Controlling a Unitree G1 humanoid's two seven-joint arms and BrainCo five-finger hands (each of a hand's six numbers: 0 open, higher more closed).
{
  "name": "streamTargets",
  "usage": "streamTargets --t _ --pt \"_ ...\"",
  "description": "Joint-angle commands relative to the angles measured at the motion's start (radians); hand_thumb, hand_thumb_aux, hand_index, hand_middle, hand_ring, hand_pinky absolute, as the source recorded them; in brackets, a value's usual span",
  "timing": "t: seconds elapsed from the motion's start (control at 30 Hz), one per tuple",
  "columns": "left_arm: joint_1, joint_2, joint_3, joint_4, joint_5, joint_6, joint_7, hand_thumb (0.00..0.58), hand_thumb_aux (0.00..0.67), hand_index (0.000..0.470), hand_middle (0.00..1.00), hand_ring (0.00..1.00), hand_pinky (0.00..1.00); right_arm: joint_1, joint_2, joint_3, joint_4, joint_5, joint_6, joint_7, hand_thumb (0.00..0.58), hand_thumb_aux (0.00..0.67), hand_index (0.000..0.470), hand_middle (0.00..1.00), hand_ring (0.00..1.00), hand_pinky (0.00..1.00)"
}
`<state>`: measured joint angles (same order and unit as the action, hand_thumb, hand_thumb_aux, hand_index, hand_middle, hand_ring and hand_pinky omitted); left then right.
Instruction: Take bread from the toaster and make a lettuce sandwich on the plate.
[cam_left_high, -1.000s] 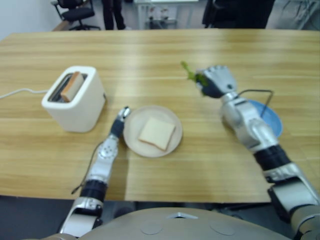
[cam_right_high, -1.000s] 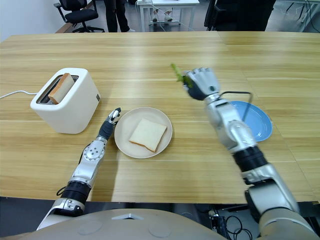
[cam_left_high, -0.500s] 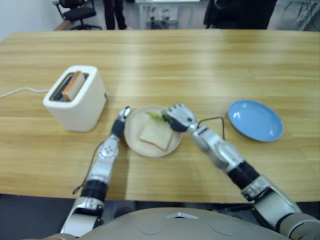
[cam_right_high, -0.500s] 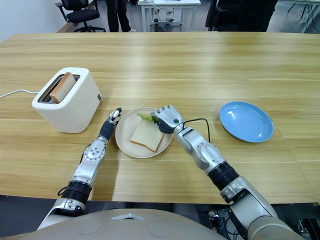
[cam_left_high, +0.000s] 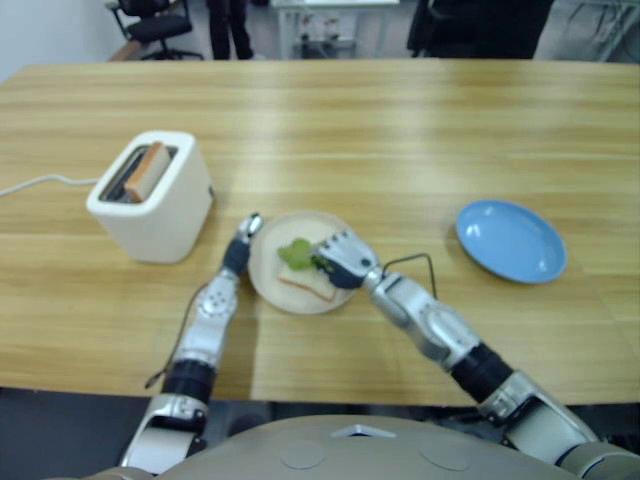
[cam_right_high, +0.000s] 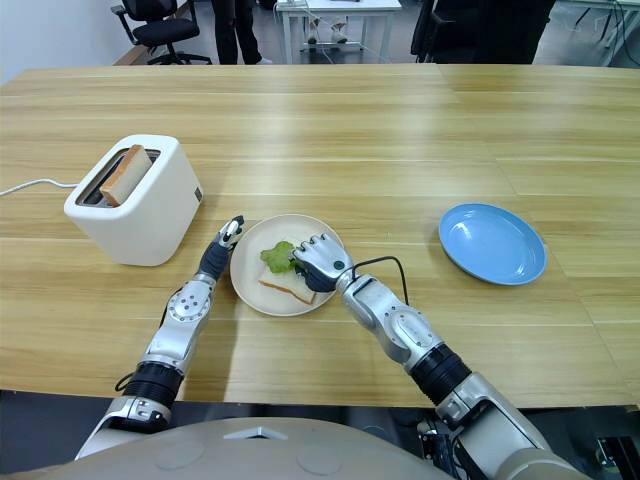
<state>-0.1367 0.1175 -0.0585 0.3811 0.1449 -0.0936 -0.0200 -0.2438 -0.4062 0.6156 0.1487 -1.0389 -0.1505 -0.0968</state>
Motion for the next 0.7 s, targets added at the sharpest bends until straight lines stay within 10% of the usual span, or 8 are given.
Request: streamTargets --t 0.03,0.43,0.7 --pt "0.005 0.006 -0.004 0.018 0.003 0.022 -0.008 0.000 0.000 0.000 0.00 0.00 0.00 0.018 -0.027 0.009 0.018 -0.022 0.007 0.033 0.000 0.000 0.000 0.00 0.00 0.00" --pt "0.003 0.016 -0.004 0.017 0.015 0.024 -0.006 0.000 0.000 0.000 0.00 0.00 0.00 0.141 -0.184 -0.094 -0.271 0.074 -0.017 0.218 0.000 0.000 0.000 0.00 0.00 0.00" --pt "0.039 0.063 -0.042 -0.185 0.113 0.026 0.014 0.000 0.000 0.000 0.00 0.00 0.00 0.219 -0.276 -0.530 -0.658 0.504 0.044 0.391 0.000 0.000 0.000 0.00 0.00 0.00"
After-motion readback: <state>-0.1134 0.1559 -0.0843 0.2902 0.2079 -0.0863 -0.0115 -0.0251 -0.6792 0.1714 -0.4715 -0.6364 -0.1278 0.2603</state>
